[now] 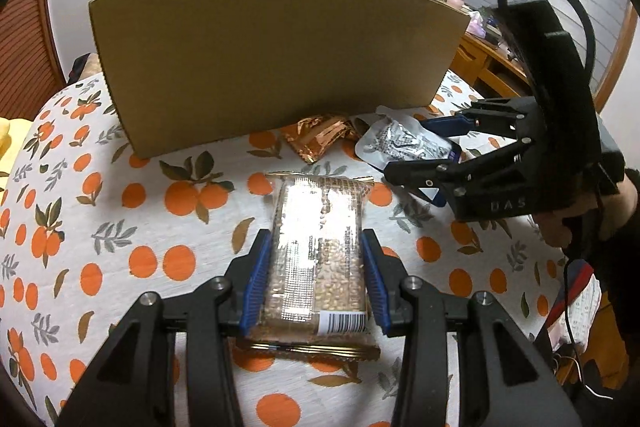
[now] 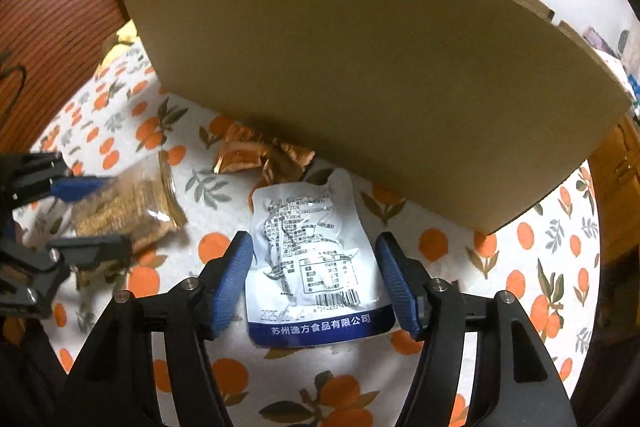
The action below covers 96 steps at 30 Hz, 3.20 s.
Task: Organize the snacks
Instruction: 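Grasp the clear grain bar with left tool while right tool grasps the white blue-text pouch, then lift both held snacks and carry them over the box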
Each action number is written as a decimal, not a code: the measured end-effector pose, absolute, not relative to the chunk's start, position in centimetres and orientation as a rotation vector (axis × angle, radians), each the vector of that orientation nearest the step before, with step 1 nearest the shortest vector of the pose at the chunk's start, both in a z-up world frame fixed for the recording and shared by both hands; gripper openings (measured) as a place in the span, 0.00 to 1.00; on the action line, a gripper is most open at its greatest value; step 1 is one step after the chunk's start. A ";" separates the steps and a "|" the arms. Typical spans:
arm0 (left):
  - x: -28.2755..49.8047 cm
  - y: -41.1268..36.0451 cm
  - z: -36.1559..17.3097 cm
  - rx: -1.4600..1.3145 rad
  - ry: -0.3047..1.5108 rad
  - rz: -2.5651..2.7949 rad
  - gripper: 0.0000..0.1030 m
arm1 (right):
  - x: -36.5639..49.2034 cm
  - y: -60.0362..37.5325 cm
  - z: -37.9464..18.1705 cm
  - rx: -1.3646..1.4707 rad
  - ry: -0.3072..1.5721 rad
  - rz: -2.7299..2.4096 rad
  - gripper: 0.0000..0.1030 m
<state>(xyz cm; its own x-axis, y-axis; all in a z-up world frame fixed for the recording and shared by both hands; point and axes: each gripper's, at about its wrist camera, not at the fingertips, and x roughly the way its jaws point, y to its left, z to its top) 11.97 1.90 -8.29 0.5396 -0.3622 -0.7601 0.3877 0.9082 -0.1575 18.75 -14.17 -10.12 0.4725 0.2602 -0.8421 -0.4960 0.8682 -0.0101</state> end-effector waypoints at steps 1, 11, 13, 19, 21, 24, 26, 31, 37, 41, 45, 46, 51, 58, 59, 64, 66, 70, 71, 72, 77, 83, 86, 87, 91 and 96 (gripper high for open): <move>11.9 2.1 -8.3 0.030 0.898 -0.444 0.41 | 18.6 -14.2 -10.1 -0.264 0.968 0.468 0.66; 12.1 2.0 -8.6 0.032 0.905 -0.435 0.41 | 18.2 -14.2 -10.4 -0.226 0.930 0.454 0.70; 12.0 2.2 -8.6 0.032 0.905 -0.435 0.41 | 17.9 -14.3 -10.5 -0.221 0.915 0.455 0.73; 12.2 1.9 -8.7 0.036 0.906 -0.433 0.42 | 17.8 -14.6 -10.6 -0.212 0.892 0.454 0.74; 12.2 1.9 -8.6 0.038 0.906 -0.433 0.42 | 17.8 -14.4 -10.6 -0.213 0.893 0.452 0.74; 12.2 1.8 -8.5 0.038 0.907 -0.432 0.42 | 17.6 -14.4 -10.5 -0.223 0.888 0.443 0.73; 12.2 1.9 -8.5 0.038 0.907 -0.431 0.42 | 17.5 -14.5 -10.4 -0.221 0.890 0.438 0.72; 12.3 1.7 -8.5 0.033 0.910 -0.426 0.42 | 17.1 -14.3 -10.2 -0.228 0.900 0.447 0.62; 12.1 2.1 -8.4 0.024 0.904 -0.424 0.42 | 16.3 -14.4 -10.1 -0.211 0.890 0.451 0.62; 11.8 2.4 -7.8 0.019 0.889 -0.421 0.42 | 15.9 -14.6 -9.7 -0.193 0.875 0.456 0.62; 11.7 2.6 -7.4 0.014 0.877 -0.419 0.41 | 15.5 -14.5 -9.2 -0.192 0.863 0.463 0.62; 11.7 2.6 -7.3 0.014 0.875 -0.419 0.41 | 15.3 -14.4 -9.1 -0.194 0.862 0.466 0.61; 11.6 2.7 -6.8 0.014 0.864 -0.421 0.41 | 14.8 -14.4 -8.7 -0.199 0.852 0.477 0.61; 11.7 2.4 -5.5 0.022 0.829 -0.431 0.39 | 14.3 -15.0 -7.3 -0.193 0.818 0.474 0.61; 11.8 2.3 -5.4 0.022 0.826 -0.435 0.38 | 14.1 -15.1 -7.0 -0.192 0.811 0.474 0.61; 11.8 2.1 -5.1 0.016 0.803 -0.435 0.38 | 13.7 -15.5 -5.9 -0.194 0.783 0.474 0.61; 11.7 2.1 -4.6 0.010 0.788 -0.440 0.38 | 13.4 -15.5 -5.3 -0.196 0.767 0.475 0.61; 12.0 2.3 -3.1 0.009 0.754 -0.448 0.38 | 13.1 -15.7 -4.0 -0.196 0.738 0.475 0.61; 12.1 2.4 -2.6 0.010 0.744 -0.450 0.38 | 13.0 -15.8 -3.5 -0.195 0.726 0.475 0.61; 12.3 2.4 -2.1 0.012 0.732 -0.451 0.38 | 12.9 -15.9 -3.1 -0.196 0.716 0.475 0.61; 13.4 2.5 0.4 0.022 0.677 -0.458 0.38 | 12.8 -16.2 -0.6 -0.204 0.658 0.474 0.61; 15.4 2.7 3.1 0.031 0.628 -0.458 0.38 | 13.4 -16.3 2.6 -0.223 0.594 0.476 0.61; 16.4 2.8 4.3 0.040 0.609 -0.451 0.38 | 14.1 -16.4 3.8 -0.232 0.571 0.474 0.61; 16.7 2.9 4.5 0.042 0.604 -0.450 0.38 | 14.5 -16.3 4.2 -0.237 0.562 0.473 0.61; 18.2 3.1 5.3 0.051 0.594 -0.435 0.38 | 16.0 -16.1 5.3 -0.246 0.538 0.475 0.62; 20.7 3.3 5.9 0.060 0.592 -0.414 0.38 | 18.1 -15.6 5.6 -0.251 0.526 0.483 0.62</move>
<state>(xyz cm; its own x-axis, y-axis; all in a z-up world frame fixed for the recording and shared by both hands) 20.66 3.35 5.92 0.7505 -0.3619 -0.5530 0.3957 0.9162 -0.0627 18.06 -15.64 5.64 0.7571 0.3750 -0.5350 -0.5006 0.8591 -0.1064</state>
